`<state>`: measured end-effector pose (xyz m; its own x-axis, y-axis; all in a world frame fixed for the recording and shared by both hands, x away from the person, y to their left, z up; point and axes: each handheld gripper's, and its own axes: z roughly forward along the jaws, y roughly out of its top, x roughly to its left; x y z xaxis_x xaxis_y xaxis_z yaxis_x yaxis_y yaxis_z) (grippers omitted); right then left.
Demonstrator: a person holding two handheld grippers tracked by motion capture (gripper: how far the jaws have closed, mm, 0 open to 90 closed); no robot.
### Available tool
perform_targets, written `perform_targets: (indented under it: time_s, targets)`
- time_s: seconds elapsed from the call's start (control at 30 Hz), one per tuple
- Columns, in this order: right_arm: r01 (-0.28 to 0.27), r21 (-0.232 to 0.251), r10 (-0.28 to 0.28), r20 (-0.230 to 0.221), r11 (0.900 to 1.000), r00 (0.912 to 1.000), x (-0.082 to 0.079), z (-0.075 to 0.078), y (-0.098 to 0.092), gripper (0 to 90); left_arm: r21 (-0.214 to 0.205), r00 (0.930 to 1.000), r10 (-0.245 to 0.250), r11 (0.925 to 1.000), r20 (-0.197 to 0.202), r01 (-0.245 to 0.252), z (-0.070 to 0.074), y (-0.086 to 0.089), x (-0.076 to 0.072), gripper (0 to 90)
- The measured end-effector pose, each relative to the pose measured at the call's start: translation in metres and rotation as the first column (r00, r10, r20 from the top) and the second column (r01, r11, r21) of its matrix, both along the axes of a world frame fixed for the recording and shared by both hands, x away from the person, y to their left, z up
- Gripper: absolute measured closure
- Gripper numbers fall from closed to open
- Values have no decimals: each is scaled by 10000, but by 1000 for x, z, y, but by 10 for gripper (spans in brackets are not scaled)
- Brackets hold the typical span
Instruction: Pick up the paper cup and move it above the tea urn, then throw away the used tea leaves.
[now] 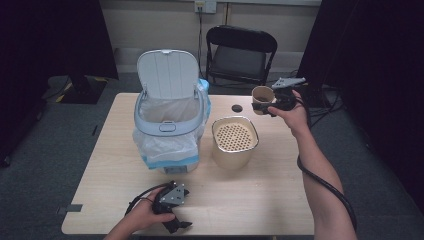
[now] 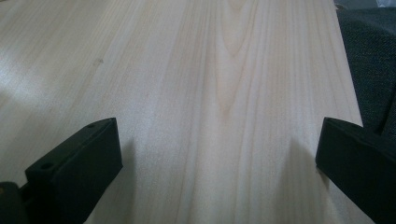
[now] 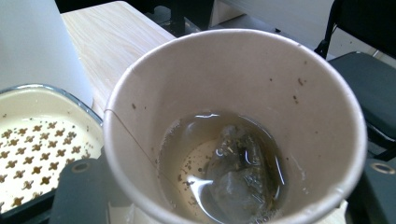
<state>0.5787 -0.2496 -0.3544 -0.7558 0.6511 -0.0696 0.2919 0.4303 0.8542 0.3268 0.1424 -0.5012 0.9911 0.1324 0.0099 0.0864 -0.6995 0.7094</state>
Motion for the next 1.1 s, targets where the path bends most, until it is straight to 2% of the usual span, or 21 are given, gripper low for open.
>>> perform_targets:
  time_s: [0.23,0.43,0.5,0.73,0.9,1.1]
  targets:
    - [-234,-172,238,217,9996,9995,2,4,7,280,-1,10000,0,10000,-1,0,0,0,0,0]
    - [-319,-63,320,263,9995,9991,2,6,10,280,1,10000,0,10000,0,0,0,0,0,0]
    - [-364,-200,370,302,9991,9989,2,6,11,280,3,10000,-4,10000,1,4,0,0,0,0]
    - [-453,-216,463,466,9987,9978,2,7,14,280,-2,10000,4,10000,5,-4,0,0,0,0]
    - [-569,-207,588,1055,9982,9927,-1,9,18,281,16,10000,7,10000,-1,-7,0,0,0,0]
    - [-653,-568,741,1698,9962,9827,-6,12,21,282,9,10000,10,10000,-4,-10,0,0,0,0]
